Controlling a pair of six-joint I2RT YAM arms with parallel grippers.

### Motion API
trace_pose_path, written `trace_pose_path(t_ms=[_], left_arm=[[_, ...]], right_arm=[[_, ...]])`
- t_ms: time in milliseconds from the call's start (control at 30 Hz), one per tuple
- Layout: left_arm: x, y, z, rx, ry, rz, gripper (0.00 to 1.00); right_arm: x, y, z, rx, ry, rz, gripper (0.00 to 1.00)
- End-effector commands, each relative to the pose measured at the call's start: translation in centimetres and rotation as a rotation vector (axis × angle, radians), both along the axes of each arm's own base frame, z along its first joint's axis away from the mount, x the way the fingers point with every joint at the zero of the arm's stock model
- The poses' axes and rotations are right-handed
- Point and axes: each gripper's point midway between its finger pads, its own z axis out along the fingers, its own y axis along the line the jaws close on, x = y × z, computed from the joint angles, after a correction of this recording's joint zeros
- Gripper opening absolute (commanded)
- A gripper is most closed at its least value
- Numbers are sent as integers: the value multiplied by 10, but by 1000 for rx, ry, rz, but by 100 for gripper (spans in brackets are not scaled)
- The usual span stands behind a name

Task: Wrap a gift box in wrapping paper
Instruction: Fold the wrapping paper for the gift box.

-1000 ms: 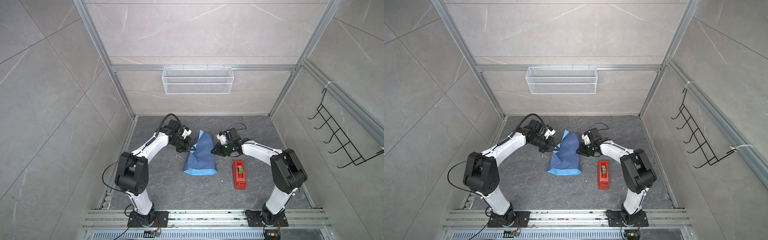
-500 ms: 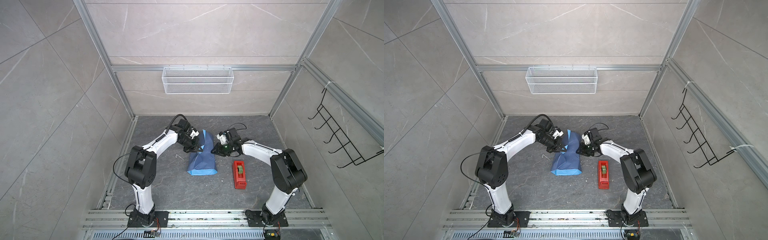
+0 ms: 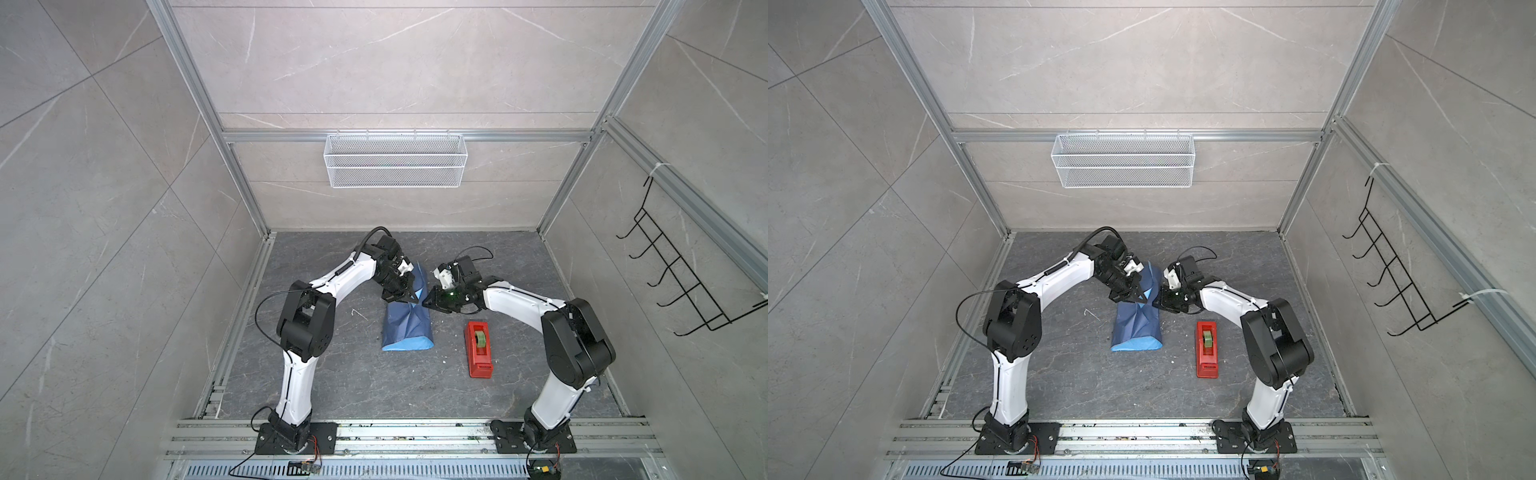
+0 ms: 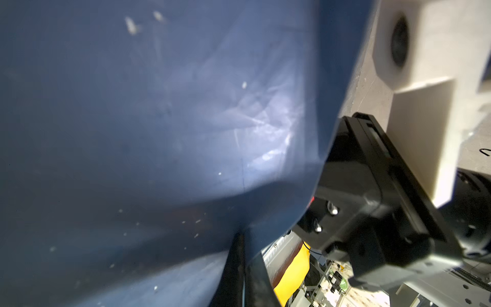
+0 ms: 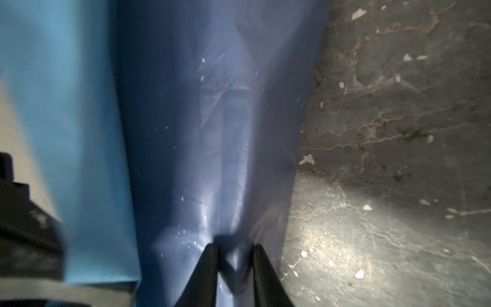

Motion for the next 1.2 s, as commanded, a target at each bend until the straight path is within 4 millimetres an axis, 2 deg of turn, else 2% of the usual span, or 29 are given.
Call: trace_pose_path(t_ms=[0,133,367,467,633,867,1067,1167], left_arm=[[-18,-22,29,-98,-7,-94,0],[-22,-28,27,-122,-5,-127,0],[-48,-50,34,-163,-48,-286,0],[-55,-54,34,-167,-92,-344,0],[-48,-48,-1,-62,-62,-322,0],[-53,-36,-48,33,7,-305,0],[-59,-25,-71,85,31,-310,3],[-61,-21,-74,99,28,-315,5]], right_arm=[[-52,-41,-80,-266,230,-29,25],[-52,-42,-82,-278,234,-32,25],[-51,-39,-84,-273,238,-29,25],[-51,-34,-81,-254,231,-23,25],[-53,-34,-83,-255,237,-25,25],[-56,-34,-76,-249,220,-26,25],[-56,-31,-61,-227,192,-22,26],[-52,-26,-44,-192,172,-25,27]])
